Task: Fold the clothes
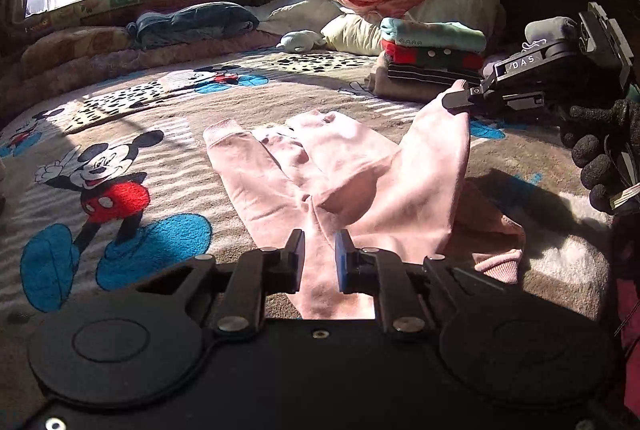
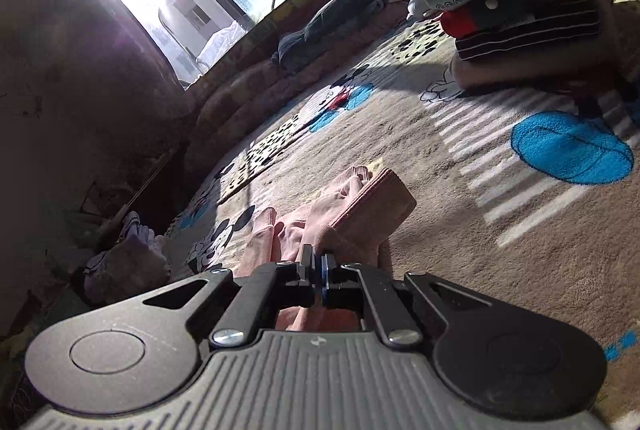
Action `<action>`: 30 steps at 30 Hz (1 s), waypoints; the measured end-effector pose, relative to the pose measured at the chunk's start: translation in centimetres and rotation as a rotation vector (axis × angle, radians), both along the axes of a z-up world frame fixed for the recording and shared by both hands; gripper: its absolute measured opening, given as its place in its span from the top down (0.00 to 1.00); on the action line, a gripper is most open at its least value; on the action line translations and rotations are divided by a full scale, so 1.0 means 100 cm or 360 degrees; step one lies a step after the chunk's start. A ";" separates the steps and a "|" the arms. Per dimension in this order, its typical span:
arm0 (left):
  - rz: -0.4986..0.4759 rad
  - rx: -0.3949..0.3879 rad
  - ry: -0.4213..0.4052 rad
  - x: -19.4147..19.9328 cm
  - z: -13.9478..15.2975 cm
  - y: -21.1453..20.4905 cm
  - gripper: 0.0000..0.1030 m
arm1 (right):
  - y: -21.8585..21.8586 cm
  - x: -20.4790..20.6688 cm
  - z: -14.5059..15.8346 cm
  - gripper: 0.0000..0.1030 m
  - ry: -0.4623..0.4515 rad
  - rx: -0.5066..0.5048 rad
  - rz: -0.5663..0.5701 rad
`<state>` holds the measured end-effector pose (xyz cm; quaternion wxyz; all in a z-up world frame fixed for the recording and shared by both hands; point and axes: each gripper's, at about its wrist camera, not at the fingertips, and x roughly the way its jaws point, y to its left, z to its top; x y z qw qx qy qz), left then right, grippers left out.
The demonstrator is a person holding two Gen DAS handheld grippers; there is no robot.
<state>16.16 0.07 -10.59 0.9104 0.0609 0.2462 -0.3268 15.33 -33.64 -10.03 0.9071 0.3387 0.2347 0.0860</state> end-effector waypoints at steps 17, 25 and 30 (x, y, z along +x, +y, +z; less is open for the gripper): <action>-0.0245 0.0154 0.0194 -0.009 -0.034 -0.011 0.85 | 0.038 0.053 0.050 0.95 0.0041 0.0005 0.0041; -0.0261 -0.0181 0.0312 -0.004 -0.021 0.022 0.51 | 0.076 0.100 0.059 0.95 0.0134 -0.0103 0.0087; -0.0337 -0.0340 0.0294 -0.010 -0.014 0.026 0.51 | 0.098 0.127 0.051 0.95 0.0197 -0.0169 0.0101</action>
